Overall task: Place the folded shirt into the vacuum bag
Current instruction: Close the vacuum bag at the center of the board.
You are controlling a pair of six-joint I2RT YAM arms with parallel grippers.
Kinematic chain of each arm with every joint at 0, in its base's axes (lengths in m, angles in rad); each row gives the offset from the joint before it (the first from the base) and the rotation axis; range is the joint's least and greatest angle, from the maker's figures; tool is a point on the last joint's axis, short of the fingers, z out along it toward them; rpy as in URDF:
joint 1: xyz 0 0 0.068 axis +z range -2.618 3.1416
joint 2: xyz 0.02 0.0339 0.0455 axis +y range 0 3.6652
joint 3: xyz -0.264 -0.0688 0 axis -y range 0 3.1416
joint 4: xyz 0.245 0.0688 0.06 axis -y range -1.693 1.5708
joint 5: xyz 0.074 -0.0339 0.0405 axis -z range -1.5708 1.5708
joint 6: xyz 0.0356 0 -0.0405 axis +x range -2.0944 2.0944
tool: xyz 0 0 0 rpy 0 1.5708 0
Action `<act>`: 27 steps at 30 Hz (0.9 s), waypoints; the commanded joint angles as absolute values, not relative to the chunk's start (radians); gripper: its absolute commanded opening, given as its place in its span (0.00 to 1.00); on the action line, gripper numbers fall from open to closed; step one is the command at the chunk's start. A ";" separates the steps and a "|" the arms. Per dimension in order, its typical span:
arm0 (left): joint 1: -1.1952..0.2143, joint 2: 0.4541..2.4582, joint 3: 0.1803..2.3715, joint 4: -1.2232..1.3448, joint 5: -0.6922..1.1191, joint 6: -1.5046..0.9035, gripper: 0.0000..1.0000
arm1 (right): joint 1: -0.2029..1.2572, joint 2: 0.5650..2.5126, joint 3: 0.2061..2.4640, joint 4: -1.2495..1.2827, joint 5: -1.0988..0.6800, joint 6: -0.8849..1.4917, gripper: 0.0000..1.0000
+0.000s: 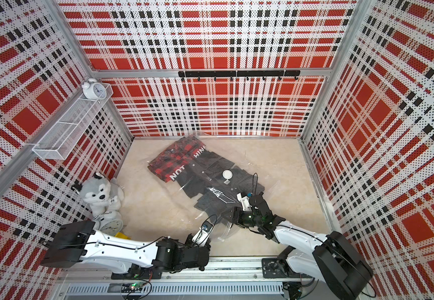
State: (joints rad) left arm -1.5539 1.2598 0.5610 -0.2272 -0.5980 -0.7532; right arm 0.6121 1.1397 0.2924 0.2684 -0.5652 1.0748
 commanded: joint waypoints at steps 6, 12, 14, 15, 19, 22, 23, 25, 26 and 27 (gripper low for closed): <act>-1.511 1.007 0.427 -0.092 -0.637 -0.826 0.02 | 0.554 0.993 0.389 -0.032 -0.506 0.908 0.70; -1.502 0.840 0.313 -0.002 -0.610 -0.857 0.11 | 0.506 0.904 0.460 -0.281 -0.410 0.777 0.71; -1.503 0.815 0.302 -0.019 -0.581 -0.863 0.27 | 0.503 0.896 0.462 -0.296 -0.407 0.772 0.70; -1.502 0.813 0.303 -0.040 -0.564 -0.869 0.40 | 0.503 0.898 0.458 -0.291 -0.411 0.776 0.70; -1.510 0.879 0.338 -0.105 -0.482 -0.888 0.92 | 0.503 0.930 0.432 -0.247 -0.426 0.789 0.69; -1.560 0.988 0.402 -0.210 -0.490 -0.898 0.98 | 0.503 0.959 0.407 -0.163 -0.473 0.817 0.64; -1.579 1.018 0.426 -0.248 -0.499 -0.894 0.98 | 0.503 0.971 0.397 -0.133 -0.491 0.830 0.62; -1.601 1.061 0.444 -0.263 -0.468 -0.867 0.98 | 0.503 0.991 0.386 -0.095 -0.514 0.845 0.57; -1.610 1.081 0.444 -0.252 -0.449 -0.850 0.98 | 0.503 1.001 0.384 -0.088 -0.520 0.847 0.55; -1.622 1.105 0.449 -0.252 -0.446 -0.836 0.98 | 0.503 1.008 0.384 -0.089 -0.519 0.845 0.53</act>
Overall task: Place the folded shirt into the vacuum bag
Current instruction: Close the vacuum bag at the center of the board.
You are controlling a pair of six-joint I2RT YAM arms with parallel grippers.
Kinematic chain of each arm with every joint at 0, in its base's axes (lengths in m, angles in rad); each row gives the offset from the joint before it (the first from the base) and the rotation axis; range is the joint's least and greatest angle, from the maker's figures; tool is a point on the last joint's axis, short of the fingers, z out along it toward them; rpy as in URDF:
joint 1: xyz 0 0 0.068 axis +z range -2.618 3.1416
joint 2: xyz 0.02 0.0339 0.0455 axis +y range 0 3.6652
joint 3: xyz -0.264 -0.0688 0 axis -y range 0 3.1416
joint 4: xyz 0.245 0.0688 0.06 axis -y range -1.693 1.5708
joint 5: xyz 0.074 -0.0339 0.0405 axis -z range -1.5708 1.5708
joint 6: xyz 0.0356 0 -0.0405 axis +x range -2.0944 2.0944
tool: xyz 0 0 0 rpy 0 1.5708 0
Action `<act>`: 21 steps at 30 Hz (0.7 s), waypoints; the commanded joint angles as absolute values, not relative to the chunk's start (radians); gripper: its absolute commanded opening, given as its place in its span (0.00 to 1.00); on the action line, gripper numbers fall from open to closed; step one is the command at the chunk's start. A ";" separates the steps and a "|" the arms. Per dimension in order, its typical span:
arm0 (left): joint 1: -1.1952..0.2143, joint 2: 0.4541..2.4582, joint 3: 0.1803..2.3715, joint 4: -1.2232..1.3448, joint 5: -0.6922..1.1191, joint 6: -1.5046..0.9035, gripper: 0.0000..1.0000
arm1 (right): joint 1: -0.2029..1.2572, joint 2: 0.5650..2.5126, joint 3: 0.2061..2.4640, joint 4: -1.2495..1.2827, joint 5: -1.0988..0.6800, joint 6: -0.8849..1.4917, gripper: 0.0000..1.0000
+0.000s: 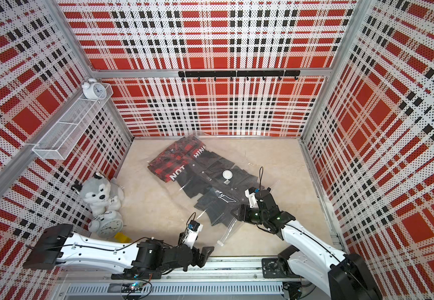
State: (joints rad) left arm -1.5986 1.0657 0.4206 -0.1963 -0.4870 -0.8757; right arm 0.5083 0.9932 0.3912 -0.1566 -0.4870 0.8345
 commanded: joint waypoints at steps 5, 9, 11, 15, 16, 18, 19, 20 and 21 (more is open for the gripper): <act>-1.689 1.229 0.519 -0.287 -0.516 -0.785 0.98 | 0.502 1.020 0.394 -0.102 -0.502 0.839 0.37; -1.707 1.324 0.613 -0.377 -0.649 -0.778 0.97 | 0.502 1.042 0.418 -0.107 -0.505 0.836 0.22; -1.745 1.365 0.691 -0.485 -0.767 -0.817 0.96 | 0.502 1.051 0.428 -0.109 -0.506 0.833 0.21; -1.794 1.416 0.771 -0.527 -0.889 -0.810 0.96 | 0.495 1.075 0.441 -0.117 -0.506 0.823 0.21; -1.805 1.435 0.779 -0.528 -0.906 -0.801 0.96 | 0.493 1.079 0.444 -0.117 -0.509 0.820 0.20; -1.806 1.478 0.786 -0.525 -0.892 -0.774 0.96 | 0.483 1.082 0.449 -0.117 -0.513 0.816 0.20; -1.804 1.499 0.786 -0.526 -0.875 -0.758 0.94 | 0.476 1.083 0.451 -0.117 -0.518 0.813 0.20; -1.804 1.513 0.787 -0.529 -0.860 -0.747 0.92 | 0.472 1.084 0.452 -0.117 -0.522 0.811 0.20; -1.803 1.526 0.787 -0.536 -0.843 -0.736 0.90 | 0.466 1.086 0.452 -0.117 -0.525 0.808 0.20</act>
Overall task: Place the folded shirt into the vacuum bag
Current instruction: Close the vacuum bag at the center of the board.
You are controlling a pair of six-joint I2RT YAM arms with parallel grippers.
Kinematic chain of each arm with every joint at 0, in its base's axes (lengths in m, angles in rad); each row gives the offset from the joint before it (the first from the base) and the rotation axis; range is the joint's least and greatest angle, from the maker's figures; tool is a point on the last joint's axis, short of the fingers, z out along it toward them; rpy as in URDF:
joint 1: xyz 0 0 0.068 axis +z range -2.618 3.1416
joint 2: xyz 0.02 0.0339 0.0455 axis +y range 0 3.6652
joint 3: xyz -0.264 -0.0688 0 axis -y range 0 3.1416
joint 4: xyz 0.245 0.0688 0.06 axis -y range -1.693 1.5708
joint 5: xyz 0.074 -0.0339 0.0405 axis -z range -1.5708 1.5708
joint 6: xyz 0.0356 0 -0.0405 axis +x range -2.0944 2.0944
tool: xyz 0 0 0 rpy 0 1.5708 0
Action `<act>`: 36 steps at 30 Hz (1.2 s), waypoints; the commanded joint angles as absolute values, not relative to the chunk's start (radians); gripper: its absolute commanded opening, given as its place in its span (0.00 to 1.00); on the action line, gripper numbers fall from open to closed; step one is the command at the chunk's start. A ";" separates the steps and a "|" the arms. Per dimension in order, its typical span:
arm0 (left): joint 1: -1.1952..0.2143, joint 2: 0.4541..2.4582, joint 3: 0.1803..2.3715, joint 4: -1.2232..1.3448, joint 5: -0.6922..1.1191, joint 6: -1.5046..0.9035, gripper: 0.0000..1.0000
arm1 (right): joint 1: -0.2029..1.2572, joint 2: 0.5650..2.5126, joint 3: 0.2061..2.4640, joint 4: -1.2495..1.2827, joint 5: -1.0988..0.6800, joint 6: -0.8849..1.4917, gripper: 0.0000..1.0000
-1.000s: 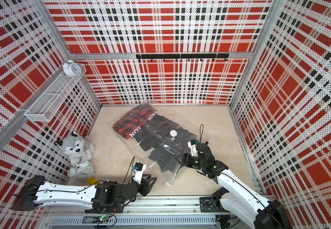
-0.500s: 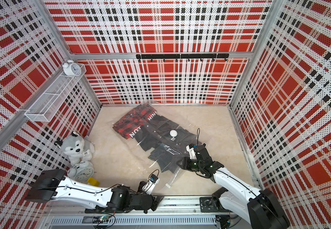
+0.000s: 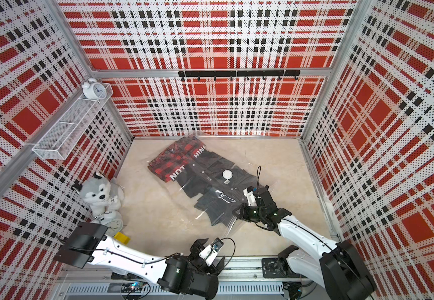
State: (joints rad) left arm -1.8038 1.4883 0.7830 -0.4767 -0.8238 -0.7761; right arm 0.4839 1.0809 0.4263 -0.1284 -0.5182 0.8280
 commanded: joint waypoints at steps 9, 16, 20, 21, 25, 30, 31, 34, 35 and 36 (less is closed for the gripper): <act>-1.715 1.573 0.788 -0.515 -0.758 -0.665 0.74 | 0.440 1.097 0.450 -0.097 -0.554 0.801 0.20; -1.684 1.612 0.809 -0.507 -0.745 -0.623 0.57 | 0.432 1.105 0.437 -0.080 -0.565 0.802 0.20; -1.676 1.594 0.806 -0.500 -0.756 -0.626 0.39 | 0.429 1.114 0.433 -0.068 -0.569 0.802 0.20; -1.672 1.586 0.802 -0.486 -0.758 -0.626 0.33 | 0.427 1.118 0.433 -0.066 -0.572 0.801 0.20; -1.659 1.540 0.762 -0.420 -0.762 -0.645 0.15 | 0.418 1.125 0.434 -0.065 -0.580 0.797 0.20; -1.650 1.460 0.721 -0.379 -0.793 -0.689 0.07 | 0.403 1.129 0.445 -0.074 -0.589 0.786 0.21; -1.646 1.440 0.709 -0.365 -0.793 -0.690 0.06 | 0.400 1.131 0.447 -0.078 -0.589 0.783 0.22; -1.626 1.375 0.664 -0.325 -0.784 -0.699 0.04 | 0.395 1.134 0.466 -0.095 -0.592 0.771 0.32; -1.612 1.349 0.648 -0.312 -0.779 -0.704 0.03 | 0.391 1.132 0.473 -0.109 -0.591 0.764 0.41; -1.596 1.324 0.632 -0.300 -0.770 -0.708 0.02 | 0.386 1.127 0.486 -0.134 -0.585 0.748 0.47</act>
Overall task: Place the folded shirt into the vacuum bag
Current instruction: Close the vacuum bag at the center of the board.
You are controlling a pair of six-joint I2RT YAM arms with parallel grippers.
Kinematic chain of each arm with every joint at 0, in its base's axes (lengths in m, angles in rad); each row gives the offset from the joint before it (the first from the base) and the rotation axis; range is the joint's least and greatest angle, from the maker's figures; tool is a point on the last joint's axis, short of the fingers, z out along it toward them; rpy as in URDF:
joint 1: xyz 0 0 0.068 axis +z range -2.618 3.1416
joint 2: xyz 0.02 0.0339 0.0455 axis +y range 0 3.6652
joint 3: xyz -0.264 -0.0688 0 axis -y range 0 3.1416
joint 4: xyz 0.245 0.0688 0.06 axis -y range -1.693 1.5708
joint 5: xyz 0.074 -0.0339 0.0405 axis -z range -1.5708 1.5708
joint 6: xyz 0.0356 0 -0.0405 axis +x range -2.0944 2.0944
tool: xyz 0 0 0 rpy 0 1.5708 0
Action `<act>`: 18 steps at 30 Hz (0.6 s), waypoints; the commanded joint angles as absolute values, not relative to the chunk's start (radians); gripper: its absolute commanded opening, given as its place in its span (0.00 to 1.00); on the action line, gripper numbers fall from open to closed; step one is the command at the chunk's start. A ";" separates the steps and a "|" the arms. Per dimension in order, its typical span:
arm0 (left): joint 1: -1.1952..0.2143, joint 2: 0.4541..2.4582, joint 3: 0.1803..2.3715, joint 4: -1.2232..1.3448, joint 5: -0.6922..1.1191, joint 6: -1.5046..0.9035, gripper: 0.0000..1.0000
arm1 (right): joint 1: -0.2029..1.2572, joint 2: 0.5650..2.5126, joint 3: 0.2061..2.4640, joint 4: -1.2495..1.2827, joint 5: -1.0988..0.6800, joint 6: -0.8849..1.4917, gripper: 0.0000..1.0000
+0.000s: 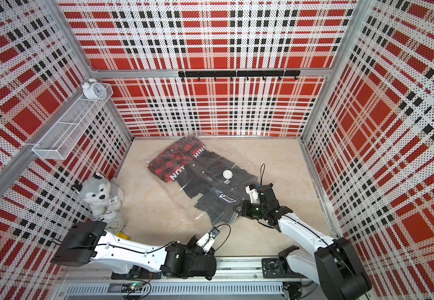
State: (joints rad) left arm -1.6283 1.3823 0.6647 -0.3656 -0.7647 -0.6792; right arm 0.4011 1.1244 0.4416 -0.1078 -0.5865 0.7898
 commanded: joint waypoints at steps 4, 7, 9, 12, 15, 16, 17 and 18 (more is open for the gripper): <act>-1.548 1.223 0.578 -0.253 -0.762 -0.723 0.00 | 0.371 1.078 0.541 -0.227 -0.549 0.687 0.62; -1.527 1.128 0.528 -0.208 -0.764 -0.740 0.00 | 0.365 1.037 0.585 -0.293 -0.515 0.639 0.69; -1.514 1.061 0.489 -0.181 -0.767 -0.751 0.00 | 0.365 1.010 0.614 -0.328 -0.495 0.602 0.72; -1.495 0.964 0.436 -0.160 -0.775 -0.771 0.00 | 0.364 0.983 0.647 -0.368 -0.463 0.561 0.74; -1.488 0.865 0.388 -0.139 -0.779 -0.783 0.00 | 0.364 0.969 0.674 -0.389 -0.447 0.510 0.74; -1.488 0.835 0.373 -0.136 -0.785 -0.787 0.00 | 0.364 0.965 0.679 -0.384 -0.456 0.500 0.74; -1.484 0.806 0.361 -0.137 -0.797 -0.794 0.00 | 0.365 0.964 0.683 -0.374 -0.465 0.496 0.74; -1.480 0.783 0.351 -0.136 -0.803 -0.795 0.00 | 0.365 0.967 0.686 -0.363 -0.478 0.492 0.74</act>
State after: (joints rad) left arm -1.4937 0.8352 0.3691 -0.1902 -0.7513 -0.7685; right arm 0.3698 0.9775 0.6659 -0.3470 -0.4797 0.5514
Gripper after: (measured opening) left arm 0.052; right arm 0.741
